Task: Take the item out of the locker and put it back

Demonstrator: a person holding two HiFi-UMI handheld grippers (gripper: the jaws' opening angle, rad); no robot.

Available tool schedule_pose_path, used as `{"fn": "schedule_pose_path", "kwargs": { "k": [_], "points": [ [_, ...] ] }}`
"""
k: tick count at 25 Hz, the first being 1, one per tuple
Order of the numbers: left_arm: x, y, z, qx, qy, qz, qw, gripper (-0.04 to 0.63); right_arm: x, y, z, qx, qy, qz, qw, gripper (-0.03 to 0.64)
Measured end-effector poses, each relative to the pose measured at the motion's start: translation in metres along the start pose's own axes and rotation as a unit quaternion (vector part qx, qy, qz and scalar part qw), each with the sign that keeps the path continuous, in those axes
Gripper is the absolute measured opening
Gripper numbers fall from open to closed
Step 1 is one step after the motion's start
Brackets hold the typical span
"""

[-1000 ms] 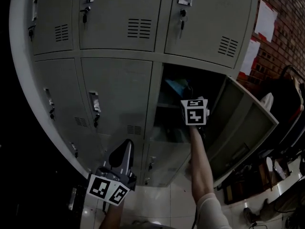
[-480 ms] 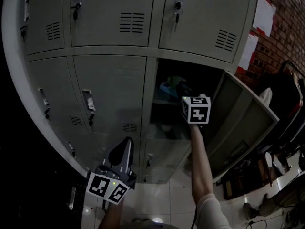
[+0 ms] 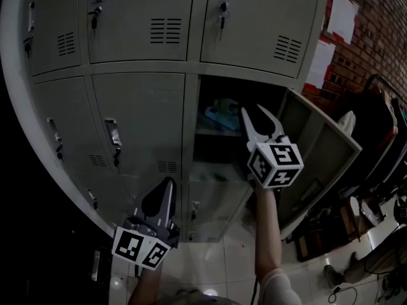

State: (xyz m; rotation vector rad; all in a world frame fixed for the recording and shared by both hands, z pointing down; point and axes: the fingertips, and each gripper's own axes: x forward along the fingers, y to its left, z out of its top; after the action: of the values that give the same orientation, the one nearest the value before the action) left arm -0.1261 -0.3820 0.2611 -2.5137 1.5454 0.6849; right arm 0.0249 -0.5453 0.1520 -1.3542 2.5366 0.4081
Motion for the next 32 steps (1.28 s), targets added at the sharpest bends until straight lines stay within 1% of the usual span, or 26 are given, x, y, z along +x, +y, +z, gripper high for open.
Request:
{"fn": "schedule_pose_path", "kwargs": {
  "k": [2, 3, 4, 6, 8, 10, 13, 15, 19, 24, 27, 30, 32],
  "points": [
    [0.001, -0.006, 0.005, 0.009, -0.003, -0.005, 0.9999, 0.003, -0.033, 0.026, 0.029, 0.017, -0.058, 0.032, 0.998, 0.022],
    [0.001, -0.010, 0.007, 0.015, -0.004, -0.008, 0.9998, 0.003, -0.052, 0.039, 0.041, 0.028, -0.084, 0.045, 0.995, 0.003],
    [0.000, -0.013, 0.009, 0.021, -0.004, -0.011, 0.9997, 0.003, -0.072, 0.052, 0.049, 0.038, -0.104, 0.053, 0.992, 0.003],
    [-0.002, -0.021, 0.010, 0.032, -0.002, -0.014, 0.9994, 0.003, -0.111, 0.075, 0.050, 0.050, -0.123, 0.059, 0.989, 0.003],
    [-0.006, -0.028, 0.007, 0.037, 0.004, -0.017, 0.9992, 0.003, -0.143, 0.094, 0.033, 0.053, -0.112, 0.054, 0.991, 0.003],
    [-0.011, -0.034, -0.001, 0.038, 0.014, -0.019, 0.9990, 0.003, -0.170, 0.108, 0.005, 0.063, -0.084, 0.041, 0.994, 0.003],
    [-0.019, -0.041, -0.014, 0.036, 0.032, -0.020, 0.9987, 0.003, -0.192, 0.120, -0.037, 0.114, -0.045, 0.034, 0.992, 0.003],
    [-0.023, -0.044, -0.019, 0.033, 0.038, -0.021, 0.9985, 0.003, -0.199, 0.122, -0.053, 0.144, -0.028, 0.034, 0.989, 0.003],
    [-0.028, -0.047, -0.019, 0.034, 0.040, -0.020, 0.9984, 0.003, -0.203, 0.119, -0.052, 0.148, -0.026, 0.028, 0.988, 0.003],
    [-0.030, -0.050, -0.018, 0.029, 0.044, -0.014, 0.9985, 0.003, -0.207, 0.124, -0.047, 0.146, -0.020, 0.040, 0.988, 0.003],
    [-0.034, -0.060, -0.018, 0.021, 0.042, -0.017, 0.9988, 0.003, -0.217, 0.133, -0.045, 0.152, -0.012, 0.054, 0.987, 0.003],
    [-0.048, -0.074, -0.021, 0.018, 0.034, -0.023, 0.9990, 0.003, -0.236, 0.140, -0.046, 0.147, -0.011, 0.056, 0.987, 0.003],
    [-0.067, -0.079, -0.029, 0.011, 0.037, -0.021, 0.9991, 0.003, -0.254, 0.149, -0.051, 0.151, -0.010, 0.052, 0.987, 0.003]
  ]
}}
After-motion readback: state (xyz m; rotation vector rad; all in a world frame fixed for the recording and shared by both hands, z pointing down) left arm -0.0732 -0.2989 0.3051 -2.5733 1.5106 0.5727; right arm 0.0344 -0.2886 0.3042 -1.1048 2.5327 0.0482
